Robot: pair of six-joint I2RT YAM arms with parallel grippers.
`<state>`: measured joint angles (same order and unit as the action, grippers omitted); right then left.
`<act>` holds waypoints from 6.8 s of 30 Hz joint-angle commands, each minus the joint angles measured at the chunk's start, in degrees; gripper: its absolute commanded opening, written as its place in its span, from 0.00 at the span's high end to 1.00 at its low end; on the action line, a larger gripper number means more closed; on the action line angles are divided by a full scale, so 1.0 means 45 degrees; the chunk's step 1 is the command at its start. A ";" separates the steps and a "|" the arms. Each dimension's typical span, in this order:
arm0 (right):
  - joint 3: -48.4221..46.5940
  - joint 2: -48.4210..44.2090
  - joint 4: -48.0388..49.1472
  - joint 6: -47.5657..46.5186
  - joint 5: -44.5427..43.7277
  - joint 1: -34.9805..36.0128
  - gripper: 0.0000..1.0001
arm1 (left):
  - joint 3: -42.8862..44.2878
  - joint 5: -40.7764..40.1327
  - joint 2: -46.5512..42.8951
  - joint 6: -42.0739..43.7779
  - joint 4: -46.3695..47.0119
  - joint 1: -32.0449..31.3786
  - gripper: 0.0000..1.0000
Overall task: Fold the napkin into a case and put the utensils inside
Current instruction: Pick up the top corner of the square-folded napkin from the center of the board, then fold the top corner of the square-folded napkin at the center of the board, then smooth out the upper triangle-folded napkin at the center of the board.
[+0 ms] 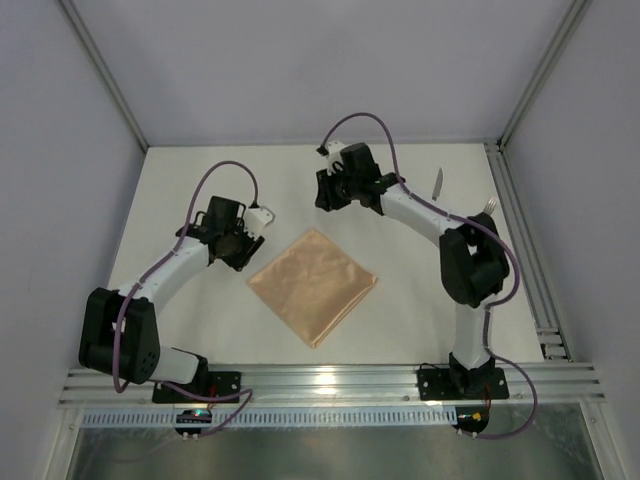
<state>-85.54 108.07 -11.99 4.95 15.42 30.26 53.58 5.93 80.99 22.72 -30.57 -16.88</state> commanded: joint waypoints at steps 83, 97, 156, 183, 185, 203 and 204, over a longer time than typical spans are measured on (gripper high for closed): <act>-0.2672 0.3309 -0.2590 -0.1393 -0.2118 0.1830 0.77 | -0.1282 0.0713 0.0596 0.0107 -0.0180 0.0529 0.57; -0.2359 0.2742 -0.2336 -0.1413 -0.2041 0.2123 0.77 | -0.1302 0.0771 0.0732 0.0107 -0.0141 0.0529 0.57; 0.6957 -0.3821 -0.0618 -0.3698 0.0967 0.6947 0.96 | -0.0403 0.2293 0.0068 0.0341 -0.0981 0.1057 0.57; 0.8091 -0.3411 0.0711 -0.2995 0.1944 0.7357 0.75 | -0.0716 0.3154 0.0263 0.0967 -0.1548 -0.0193 0.57; 0.8013 -0.3468 0.0517 -0.2936 0.1925 0.7435 0.65 | -0.0696 0.3154 0.0244 0.0947 -0.1528 -0.0193 0.57; 1.0393 -0.5892 0.3601 0.2647 0.1477 0.2774 0.83 | -0.0930 0.2607 -0.0403 0.1259 -0.1313 -0.1598 0.57; 1.0608 -0.5833 0.3718 0.2824 0.1398 0.2536 0.86 | -0.1085 0.2472 -0.0323 0.1279 -0.1255 -0.1696 0.57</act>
<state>-40.80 81.30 0.21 9.37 23.07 45.01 50.09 18.35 78.26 27.53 -37.32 -23.59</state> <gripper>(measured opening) 0.164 0.430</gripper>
